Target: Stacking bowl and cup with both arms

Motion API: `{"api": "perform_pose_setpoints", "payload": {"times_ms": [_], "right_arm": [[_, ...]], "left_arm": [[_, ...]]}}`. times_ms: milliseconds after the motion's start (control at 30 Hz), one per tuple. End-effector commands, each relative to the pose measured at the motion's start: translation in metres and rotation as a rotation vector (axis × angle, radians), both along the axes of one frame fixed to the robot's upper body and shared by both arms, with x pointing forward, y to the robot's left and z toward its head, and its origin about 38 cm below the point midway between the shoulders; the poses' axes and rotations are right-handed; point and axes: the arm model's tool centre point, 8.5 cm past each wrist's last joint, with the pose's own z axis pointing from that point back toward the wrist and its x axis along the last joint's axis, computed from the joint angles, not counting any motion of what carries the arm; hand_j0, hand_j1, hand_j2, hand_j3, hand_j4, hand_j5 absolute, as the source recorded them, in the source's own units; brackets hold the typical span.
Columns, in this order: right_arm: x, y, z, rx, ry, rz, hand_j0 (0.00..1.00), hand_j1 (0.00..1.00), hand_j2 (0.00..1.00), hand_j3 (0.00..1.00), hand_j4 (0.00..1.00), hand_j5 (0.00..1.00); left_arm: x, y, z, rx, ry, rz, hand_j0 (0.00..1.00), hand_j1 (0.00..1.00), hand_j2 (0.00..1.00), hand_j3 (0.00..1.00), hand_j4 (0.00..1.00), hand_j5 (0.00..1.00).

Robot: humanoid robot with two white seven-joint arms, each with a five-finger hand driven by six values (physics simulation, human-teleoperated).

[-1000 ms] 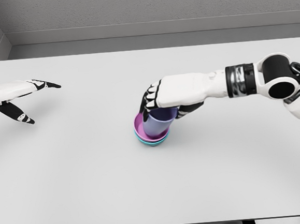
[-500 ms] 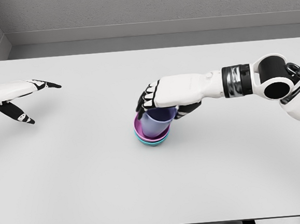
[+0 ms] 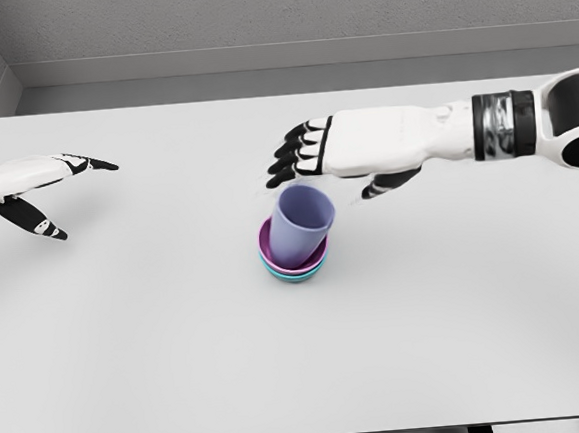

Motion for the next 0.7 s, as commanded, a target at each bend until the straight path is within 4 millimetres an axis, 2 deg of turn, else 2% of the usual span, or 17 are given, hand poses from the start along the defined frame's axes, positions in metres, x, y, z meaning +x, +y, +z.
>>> {"api": "perform_pose_setpoints", "payload": {"times_ms": [0,100,167,200,267,433,667], "right_arm": [[0.0,-0.032,0.022,-0.004,-0.063,-0.033,1.0,1.0,1.0,1.0,1.0,1.0],[-0.004,-0.101,0.011,0.005,-0.033,-0.213,1.0,1.0,1.0,1.0,1.0,1.0],[-0.01,-0.125,0.006,0.005,-0.021,-0.273,1.0,1.0,1.0,1.0,1.0,1.0],[-0.01,-0.128,0.008,0.005,-0.024,-0.282,1.0,1.0,1.0,1.0,1.0,1.0],[-0.011,-0.136,-0.001,0.0,-0.001,-0.303,1.0,1.0,1.0,1.0,1.0,1.0],[-0.013,-0.136,-0.012,-0.005,0.027,-0.305,1.0,1.0,1.0,1.0,1.0,1.0],[-0.013,-0.136,-0.012,-0.003,0.03,-0.303,1.0,1.0,1.0,1.0,1.0,1.0]], "left_arm": [[0.0,0.0,0.001,-0.005,0.0,0.004,1.0,1.0,1.0,1.0,1.0,1.0],[0.0,0.0,0.001,-0.005,0.0,0.004,1.0,1.0,1.0,1.0,1.0,1.0],[0.0,0.0,0.001,-0.006,-0.001,0.002,1.0,1.0,1.0,1.0,1.0,1.0],[0.0,0.0,0.001,-0.006,-0.001,0.002,1.0,1.0,1.0,1.0,1.0,1.0],[0.0,0.0,0.001,-0.005,0.001,0.002,1.0,1.0,1.0,1.0,1.0,1.0],[0.0,-0.001,0.001,-0.006,-0.002,0.0,1.0,1.0,1.0,1.0,1.0,1.0],[0.0,-0.001,0.001,-0.006,-0.002,-0.001,1.0,1.0,1.0,1.0,1.0,1.0]]}}
